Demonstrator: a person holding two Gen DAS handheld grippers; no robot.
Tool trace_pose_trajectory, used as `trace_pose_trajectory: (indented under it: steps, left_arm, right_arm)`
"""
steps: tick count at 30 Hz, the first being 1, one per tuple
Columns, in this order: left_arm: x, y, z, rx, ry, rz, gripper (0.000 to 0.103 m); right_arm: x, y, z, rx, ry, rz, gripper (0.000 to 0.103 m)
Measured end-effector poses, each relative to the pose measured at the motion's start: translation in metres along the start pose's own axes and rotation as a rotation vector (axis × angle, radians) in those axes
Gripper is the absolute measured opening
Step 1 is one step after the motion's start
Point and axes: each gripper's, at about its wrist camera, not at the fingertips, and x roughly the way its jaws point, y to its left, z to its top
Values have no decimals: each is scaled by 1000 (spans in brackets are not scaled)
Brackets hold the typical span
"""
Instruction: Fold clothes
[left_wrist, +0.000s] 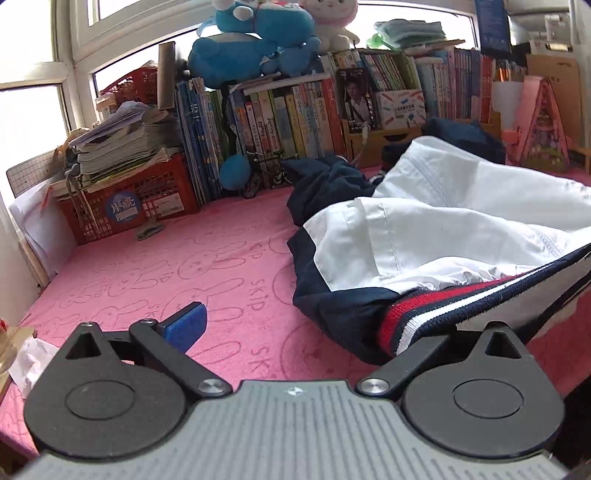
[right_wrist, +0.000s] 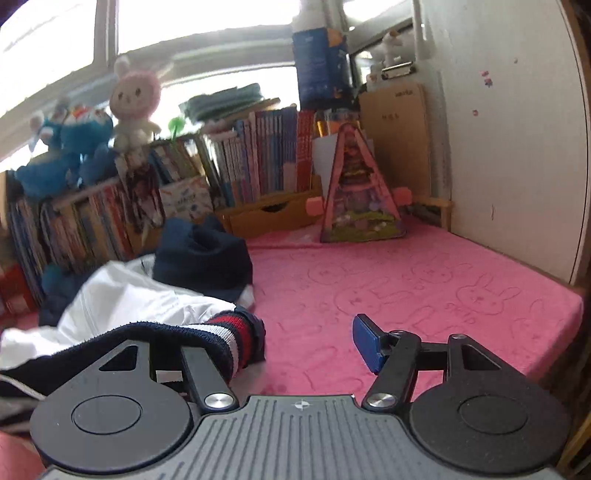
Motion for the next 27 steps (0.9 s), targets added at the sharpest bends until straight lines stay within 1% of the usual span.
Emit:
trace_pose_trajectory:
  steps: [1,2,3,5,7,8,9,10,11,12,13,15,16,17,18,21,22,24,25,27]
  left_arm:
    - [-1,-1,-6,37,23,-6,101]
    - [-1,-3,-11,59,42,-15,101]
    - [-1,-5,-15,68,53,-21,101]
    - [-1,-8,-23,86,73,-33,101]
    - [-3,-10,-28,91,74,-22,101]
    - [-5,-8,-29,80,73,-28,100]
    - [-10,-1,-29,35,67,-54,98]
    - [-17,12,-28,-57,44,-120,92]
    - [-23,29,-28,-176,20,-193,91]
    - [-28,46,-28,-296,-5,-266,91]
    - [-30,55,-29,-330,-4,-245,91]
    - [-33,73,-33,-394,0,-196,92]
    - [-33,72,-35,-356,16,-153,92]
    - [-33,70,-37,-316,32,-109,92]
    - [-33,66,-40,-278,46,-88,92]
    - [-31,50,-50,-173,88,-38,92]
    - [-30,46,-55,-148,102,-23,92]
    - [-27,46,-60,-163,117,-42,95]
    - [-26,47,-61,-182,117,-58,100]
    - [-25,47,-61,-186,114,-87,101]
  right_arm:
    - [-4,4,-10,-83,16,-28,69]
    - [-7,8,-19,-166,31,-55,79]
    - [-11,12,-29,-248,47,-83,86]
    - [-16,34,-57,-497,-7,-188,90]
    - [-19,55,-85,-735,-78,-284,90]
    - [-20,64,-98,-835,-116,-319,90]
    - [-20,71,-109,-910,-145,-343,90]
    - [-22,72,-108,-889,-145,-326,90]
    - [-25,72,-104,-840,-137,-297,88]
    - [-29,62,-89,-668,-105,-200,87]
    - [-35,49,-70,-456,-66,-82,87]
    - [-35,23,-51,-118,-11,125,87]
    - [-34,21,-48,-84,-13,161,87]
    - [-33,23,-48,-92,-23,176,87]
    - [-32,26,-48,-99,-34,192,87]
    - [-33,56,-63,-403,-89,93,87]
    - [-34,59,-69,-459,-91,73,87]
    - [-33,56,-77,-530,-77,41,88]
    - [-32,51,-80,-541,-61,28,89]
    - [-32,43,-86,-573,-41,-10,94]
